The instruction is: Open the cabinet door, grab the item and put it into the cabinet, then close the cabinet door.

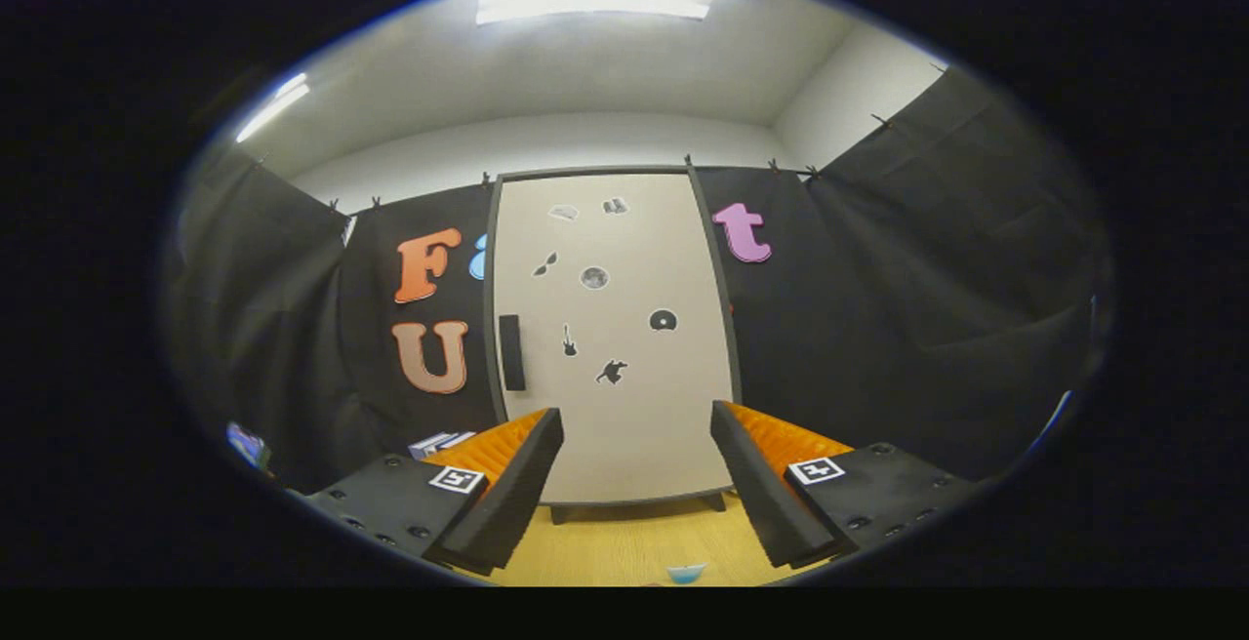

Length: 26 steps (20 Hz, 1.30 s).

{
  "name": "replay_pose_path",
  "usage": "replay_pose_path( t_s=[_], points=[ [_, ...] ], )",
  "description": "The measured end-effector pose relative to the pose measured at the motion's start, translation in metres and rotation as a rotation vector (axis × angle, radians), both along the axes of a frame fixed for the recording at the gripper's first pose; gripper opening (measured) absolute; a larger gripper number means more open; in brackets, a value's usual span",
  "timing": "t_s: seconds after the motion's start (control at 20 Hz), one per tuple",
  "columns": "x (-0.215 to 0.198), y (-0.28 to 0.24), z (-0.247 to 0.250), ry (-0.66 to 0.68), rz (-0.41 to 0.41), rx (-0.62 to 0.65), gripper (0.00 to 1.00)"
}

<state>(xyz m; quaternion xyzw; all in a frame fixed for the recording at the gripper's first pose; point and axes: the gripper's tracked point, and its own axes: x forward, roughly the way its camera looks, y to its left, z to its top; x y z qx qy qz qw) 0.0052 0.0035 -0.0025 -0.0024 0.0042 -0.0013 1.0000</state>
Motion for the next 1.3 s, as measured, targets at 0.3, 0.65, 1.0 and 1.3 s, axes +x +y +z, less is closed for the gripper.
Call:
replay_pose_path(
  t_s=[0.3, 0.65, 1.0, 1.3],
  points=[
    [0.011, 0.002, -0.008, 0.038, -0.009, 0.064, 0.97],
    [0.020, 0.014, -0.001, 0.029, 0.011, 0.029, 0.97],
    [0.067, 0.067, 0.005, 0.068, 0.121, 0.039, 0.97],
    [0.152, 0.123, 0.005, 0.110, 0.210, 0.052, 0.97]
  ],
)
